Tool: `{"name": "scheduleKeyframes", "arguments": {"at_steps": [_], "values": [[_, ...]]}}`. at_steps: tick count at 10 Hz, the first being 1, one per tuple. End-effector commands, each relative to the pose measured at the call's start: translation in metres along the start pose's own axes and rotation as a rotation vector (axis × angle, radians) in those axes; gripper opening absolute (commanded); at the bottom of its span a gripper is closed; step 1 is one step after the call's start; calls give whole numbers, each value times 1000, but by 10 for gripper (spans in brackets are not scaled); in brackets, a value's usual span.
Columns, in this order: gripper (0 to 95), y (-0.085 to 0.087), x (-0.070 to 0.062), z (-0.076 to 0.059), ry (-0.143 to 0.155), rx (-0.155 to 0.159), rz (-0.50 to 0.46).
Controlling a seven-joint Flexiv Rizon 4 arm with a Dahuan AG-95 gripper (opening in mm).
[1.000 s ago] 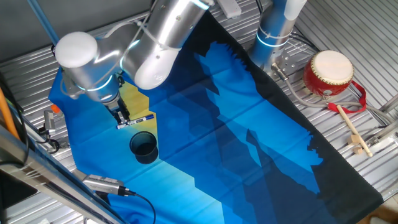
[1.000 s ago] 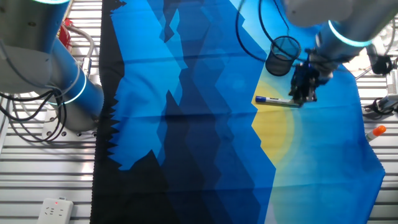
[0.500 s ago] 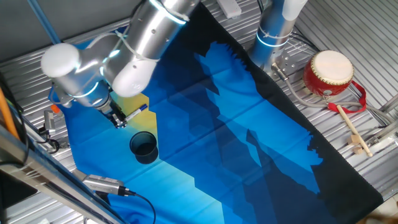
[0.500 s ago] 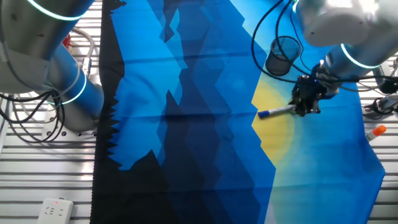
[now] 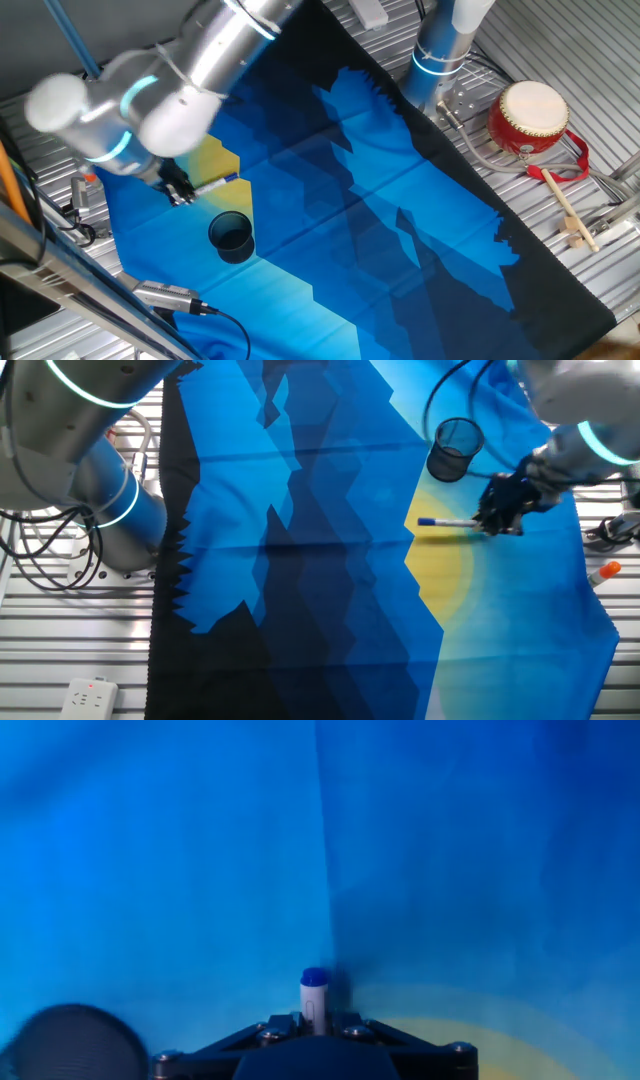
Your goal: Put the pen into the pen holder
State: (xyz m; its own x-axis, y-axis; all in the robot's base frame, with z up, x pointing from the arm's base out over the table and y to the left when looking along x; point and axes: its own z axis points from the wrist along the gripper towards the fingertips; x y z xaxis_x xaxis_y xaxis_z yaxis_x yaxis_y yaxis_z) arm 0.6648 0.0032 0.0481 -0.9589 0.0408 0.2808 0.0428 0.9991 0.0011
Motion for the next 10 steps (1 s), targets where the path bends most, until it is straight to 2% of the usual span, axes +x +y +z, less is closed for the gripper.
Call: {"name": "scheduleKeyframes", "arguments": {"at_steps": [1, 3, 5, 8, 10], "values": [[0, -4, 19, -9, -105, 23, -119], [0, -2, 21, -11, -96, 26, -114], [0, 0, 36, -20, -82, 27, -100], [0, -2, 54, -26, -72, 19, -106], [0, -3, 74, -30, -68, 22, -101]]}}
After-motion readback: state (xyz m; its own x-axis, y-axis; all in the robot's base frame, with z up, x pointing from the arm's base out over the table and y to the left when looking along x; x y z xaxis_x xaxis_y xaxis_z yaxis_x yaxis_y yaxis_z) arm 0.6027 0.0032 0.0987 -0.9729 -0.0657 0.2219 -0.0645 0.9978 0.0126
